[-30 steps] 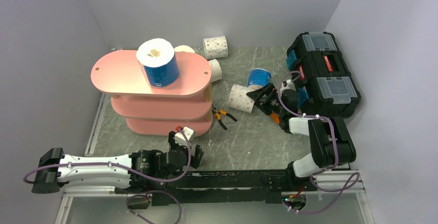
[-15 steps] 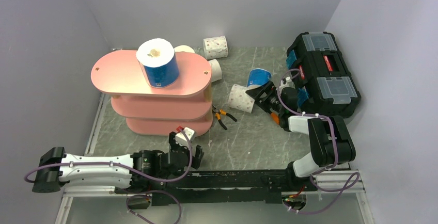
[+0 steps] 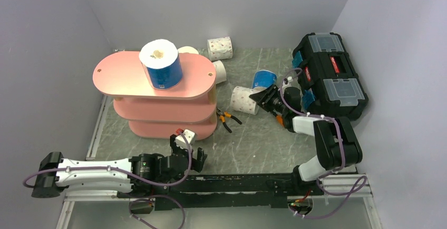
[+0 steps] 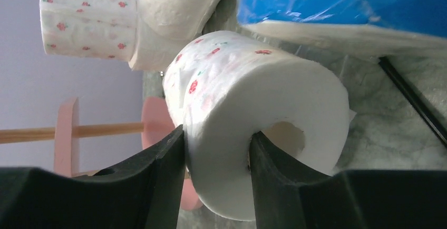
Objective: Place and organize the paper towels onto the shelf
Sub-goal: Adjust the paper towel at the center of the board.
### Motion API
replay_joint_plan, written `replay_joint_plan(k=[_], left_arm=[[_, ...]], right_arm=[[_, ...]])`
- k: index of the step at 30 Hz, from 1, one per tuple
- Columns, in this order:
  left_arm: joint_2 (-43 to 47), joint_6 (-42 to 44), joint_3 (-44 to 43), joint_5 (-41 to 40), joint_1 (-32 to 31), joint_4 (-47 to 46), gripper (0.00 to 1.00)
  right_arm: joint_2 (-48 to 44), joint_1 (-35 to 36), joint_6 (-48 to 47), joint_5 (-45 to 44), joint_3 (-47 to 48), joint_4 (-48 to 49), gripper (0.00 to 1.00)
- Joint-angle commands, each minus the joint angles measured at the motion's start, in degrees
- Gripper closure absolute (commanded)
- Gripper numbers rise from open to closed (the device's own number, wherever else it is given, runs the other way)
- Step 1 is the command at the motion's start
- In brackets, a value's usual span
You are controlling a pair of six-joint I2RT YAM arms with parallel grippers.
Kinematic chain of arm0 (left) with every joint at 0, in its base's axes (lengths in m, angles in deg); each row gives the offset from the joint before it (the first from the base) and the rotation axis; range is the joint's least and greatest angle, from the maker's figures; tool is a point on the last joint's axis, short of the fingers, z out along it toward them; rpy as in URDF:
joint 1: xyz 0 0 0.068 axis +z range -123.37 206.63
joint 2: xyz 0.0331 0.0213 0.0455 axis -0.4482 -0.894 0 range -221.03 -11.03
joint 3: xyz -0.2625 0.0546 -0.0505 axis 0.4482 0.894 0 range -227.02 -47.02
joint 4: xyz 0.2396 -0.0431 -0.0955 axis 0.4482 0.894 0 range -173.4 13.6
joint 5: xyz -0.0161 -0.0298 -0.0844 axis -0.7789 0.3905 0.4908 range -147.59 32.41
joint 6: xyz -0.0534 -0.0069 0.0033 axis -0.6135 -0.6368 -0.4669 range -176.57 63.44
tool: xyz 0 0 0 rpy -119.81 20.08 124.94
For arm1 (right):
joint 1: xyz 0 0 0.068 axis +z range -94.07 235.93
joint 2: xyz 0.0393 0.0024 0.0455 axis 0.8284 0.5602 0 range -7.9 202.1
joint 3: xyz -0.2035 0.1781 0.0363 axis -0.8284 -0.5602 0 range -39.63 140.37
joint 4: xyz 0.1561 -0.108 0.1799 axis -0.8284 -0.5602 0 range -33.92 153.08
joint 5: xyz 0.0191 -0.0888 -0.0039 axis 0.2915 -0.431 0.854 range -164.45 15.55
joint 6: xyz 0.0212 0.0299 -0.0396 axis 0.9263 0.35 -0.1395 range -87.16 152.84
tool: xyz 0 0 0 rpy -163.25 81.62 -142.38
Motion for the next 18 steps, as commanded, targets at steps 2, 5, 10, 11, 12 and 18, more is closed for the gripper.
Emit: replay_joint_plan(k=[2,5,10,11,12,18], left_arm=[[2.85,-1.5,-0.04,-2.14,-0.57,0.75,0.06],[4.06,-1.2,0.75,-2.35,-0.68,0.28,0.06],[6.17,-2.2,1.09,-3.08,-0.83,1.89,0.06],[6.58,-2.39,1.25,-3.15,-0.87,2.26,0.06],[7.11,-2.5,1.41,-3.23,-0.87,2.39,0.06],[11.0,-2.54,3.32,-3.07,-0.98,1.98,0.06]], right_arm=[[-10.69,2.92,-9.16,-5.75,5.21,-13.8,0.58],[-16.06,5.41,-14.29,-10.19,9.42,-24.62,0.59],[-23.79,11.05,-23.33,-18.68,17.2,-42.78,0.6],[-24.96,12.45,-25.01,-20.27,18.63,-46.58,0.6],[-26.06,13.8,-26.37,-22.42,19.73,-50.08,0.61],[-31.48,22.9,-28.93,-33.35,22.61,-67.5,0.61]])
